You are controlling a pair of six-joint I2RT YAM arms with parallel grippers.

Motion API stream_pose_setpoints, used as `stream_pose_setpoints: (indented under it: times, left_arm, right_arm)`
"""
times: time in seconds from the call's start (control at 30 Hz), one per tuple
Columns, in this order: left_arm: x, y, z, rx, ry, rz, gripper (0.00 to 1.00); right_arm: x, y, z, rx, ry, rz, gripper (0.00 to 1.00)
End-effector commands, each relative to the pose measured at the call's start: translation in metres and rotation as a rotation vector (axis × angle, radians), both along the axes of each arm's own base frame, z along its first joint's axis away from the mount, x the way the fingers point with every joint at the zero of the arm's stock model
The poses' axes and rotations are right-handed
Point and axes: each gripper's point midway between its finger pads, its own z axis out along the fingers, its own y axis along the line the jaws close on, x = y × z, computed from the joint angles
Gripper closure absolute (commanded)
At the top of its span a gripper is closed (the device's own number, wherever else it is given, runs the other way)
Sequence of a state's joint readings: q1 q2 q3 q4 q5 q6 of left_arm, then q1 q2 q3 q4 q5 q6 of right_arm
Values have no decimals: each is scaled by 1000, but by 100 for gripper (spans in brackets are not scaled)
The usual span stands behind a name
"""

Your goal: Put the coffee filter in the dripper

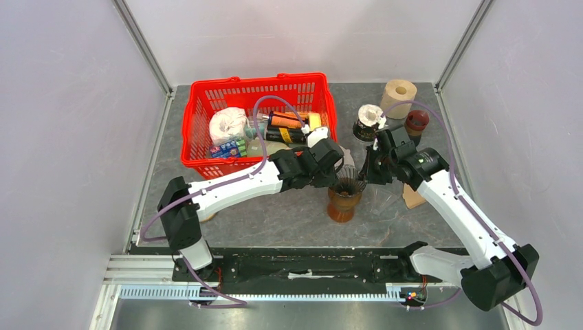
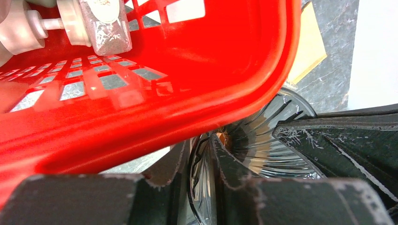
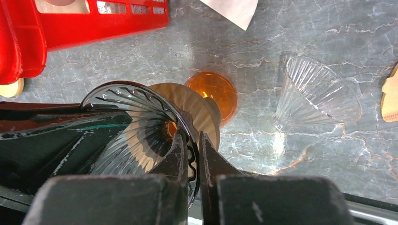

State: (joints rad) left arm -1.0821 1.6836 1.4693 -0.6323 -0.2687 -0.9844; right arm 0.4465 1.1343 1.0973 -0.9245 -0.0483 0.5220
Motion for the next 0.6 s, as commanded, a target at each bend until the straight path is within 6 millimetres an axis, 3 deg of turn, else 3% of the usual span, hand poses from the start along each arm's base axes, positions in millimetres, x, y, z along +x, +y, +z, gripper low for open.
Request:
stream_pose_setpoints:
  times: [0.0, 0.27, 0.57]
  left_arm:
    - [-33, -26, 5, -3, 25, -155, 73]
    - [-20, -27, 31, -5, -57, -152, 54]
    - [-13, -17, 60, -2, -136, -142, 19]
  right_arm:
    - [-4, -19, -17, -127, 72, -41, 91]
    - [3, -10, 1, -71, 28, -40, 71]
    - [10, -7, 43, -18, -88, -41, 42]
